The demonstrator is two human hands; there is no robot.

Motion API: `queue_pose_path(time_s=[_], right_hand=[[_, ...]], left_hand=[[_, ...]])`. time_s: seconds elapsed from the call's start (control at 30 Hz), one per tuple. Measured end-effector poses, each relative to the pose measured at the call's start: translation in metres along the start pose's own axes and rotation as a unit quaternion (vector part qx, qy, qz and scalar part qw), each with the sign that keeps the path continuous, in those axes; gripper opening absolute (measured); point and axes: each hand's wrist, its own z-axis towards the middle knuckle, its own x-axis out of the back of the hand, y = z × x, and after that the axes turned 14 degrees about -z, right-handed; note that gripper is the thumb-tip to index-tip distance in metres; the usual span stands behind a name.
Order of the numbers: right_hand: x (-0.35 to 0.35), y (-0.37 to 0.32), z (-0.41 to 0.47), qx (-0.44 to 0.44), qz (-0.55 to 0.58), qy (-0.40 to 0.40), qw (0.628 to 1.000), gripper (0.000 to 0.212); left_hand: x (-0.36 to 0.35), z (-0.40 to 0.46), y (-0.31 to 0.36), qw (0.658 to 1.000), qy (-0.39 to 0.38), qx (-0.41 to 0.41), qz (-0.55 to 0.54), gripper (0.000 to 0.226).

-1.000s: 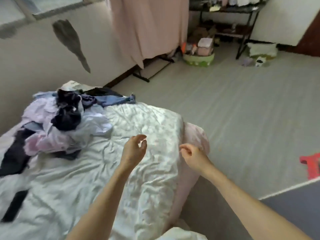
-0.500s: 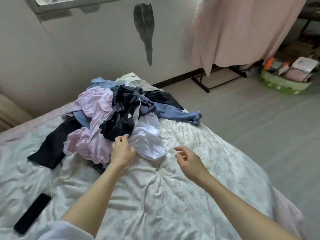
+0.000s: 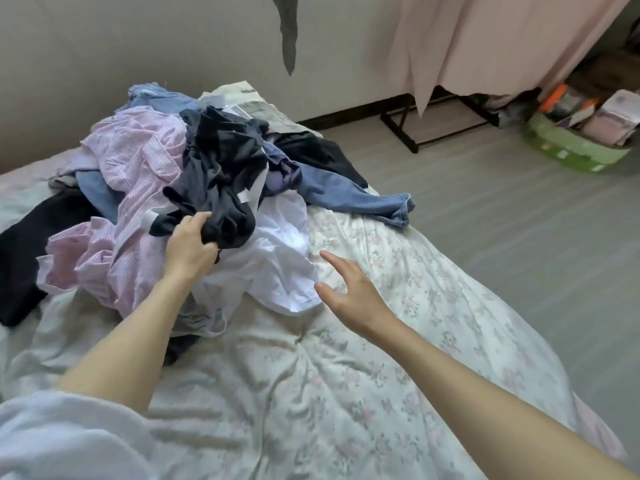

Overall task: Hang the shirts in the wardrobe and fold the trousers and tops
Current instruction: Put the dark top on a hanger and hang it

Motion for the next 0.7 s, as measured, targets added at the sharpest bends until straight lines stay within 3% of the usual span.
queue_pose_path(time_s=[0.1,0.23,0.3,0.37,0.47,0.57,0.6,0.7], right_hand=[[0.01,-0.007,-0.001,-0.109,0.202,-0.019,0.973,0.055],[0.034,-0.018,-0.018,-0.231,0.524,-0.065,0.817,0.07],[0.046,-0.018,-0.035,-0.235,0.572,-0.096,0.78,0.055],[0.053,-0.016,-0.061,-0.258,0.497,-0.107,0.822,0.042],[0.062,0.004,-0.13,-0.294,0.36,-0.066,0.883,0.012],[0.068,0.033,-0.214,-0.309,0.288,-0.056,0.905,0.018],[0.071,0.042,-0.248,-0.324,0.268,-0.044,0.906,0.021],[0.076,0.061,-0.32,-0.331,0.243,-0.03,0.911,0.031]], left_hand=[[-0.004,-0.04,0.041,0.979,-0.026,-0.08,-0.184,0.039],[0.004,-0.113,0.101,0.93,-0.146,-0.165,-0.296,0.036],[0.007,-0.157,0.13,0.9,-0.231,-0.178,-0.325,0.032],[0.01,-0.2,0.154,0.876,-0.31,-0.168,-0.329,0.034],[0.016,-0.261,0.168,0.83,-0.424,-0.076,-0.354,0.032],[0.017,-0.315,0.169,0.762,-0.482,0.054,-0.429,0.023],[0.014,-0.337,0.172,0.762,-0.469,0.089,-0.437,0.017],[-0.006,-0.375,0.173,0.849,-0.373,0.125,-0.353,0.024]])
